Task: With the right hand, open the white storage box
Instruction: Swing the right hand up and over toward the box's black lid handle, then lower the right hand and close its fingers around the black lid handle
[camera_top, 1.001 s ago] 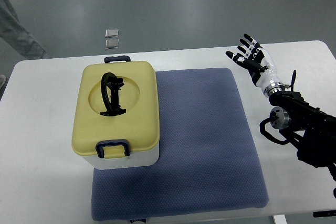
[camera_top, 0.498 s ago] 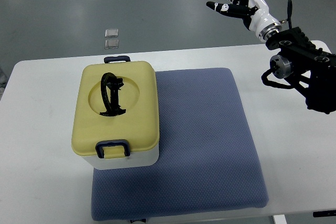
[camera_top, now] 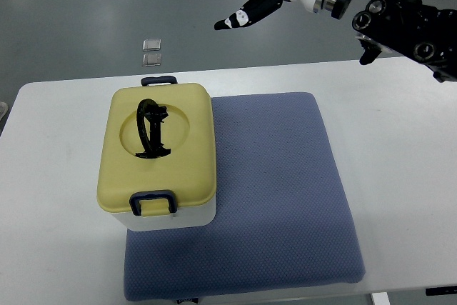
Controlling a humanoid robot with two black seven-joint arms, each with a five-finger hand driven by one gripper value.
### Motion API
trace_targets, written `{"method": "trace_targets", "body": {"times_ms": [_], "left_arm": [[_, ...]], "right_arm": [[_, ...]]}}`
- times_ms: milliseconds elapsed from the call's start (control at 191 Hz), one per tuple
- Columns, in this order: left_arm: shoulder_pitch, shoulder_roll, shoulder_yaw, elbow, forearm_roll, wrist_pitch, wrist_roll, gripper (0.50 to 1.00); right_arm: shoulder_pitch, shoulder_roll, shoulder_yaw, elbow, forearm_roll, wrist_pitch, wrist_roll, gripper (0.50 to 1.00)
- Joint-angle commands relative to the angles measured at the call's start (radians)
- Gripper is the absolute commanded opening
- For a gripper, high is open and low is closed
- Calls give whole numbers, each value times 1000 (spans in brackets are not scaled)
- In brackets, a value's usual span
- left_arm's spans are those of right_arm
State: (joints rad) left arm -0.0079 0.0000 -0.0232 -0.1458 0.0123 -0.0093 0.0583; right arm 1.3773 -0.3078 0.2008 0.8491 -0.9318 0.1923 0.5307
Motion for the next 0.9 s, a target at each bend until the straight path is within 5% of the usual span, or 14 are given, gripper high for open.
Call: {"method": "trace_targets", "body": {"times_ms": [0,320,650,896], "left_arm": [[0,0,0,0,0,0,0,1000],[0,0,-1,0,0,0,0,1000],[0,0,0,0,0,0,0,1000],[0,0,-1,0,0,0,0,1000]], "right_arm": [[69,13,-1,62,-142,55,25,928],[230,176,-9,123,-504,257,80,926],[259,271,-35,113,-753,246,80,921],[258,277,-112,111,-812,191,80,848]]}}
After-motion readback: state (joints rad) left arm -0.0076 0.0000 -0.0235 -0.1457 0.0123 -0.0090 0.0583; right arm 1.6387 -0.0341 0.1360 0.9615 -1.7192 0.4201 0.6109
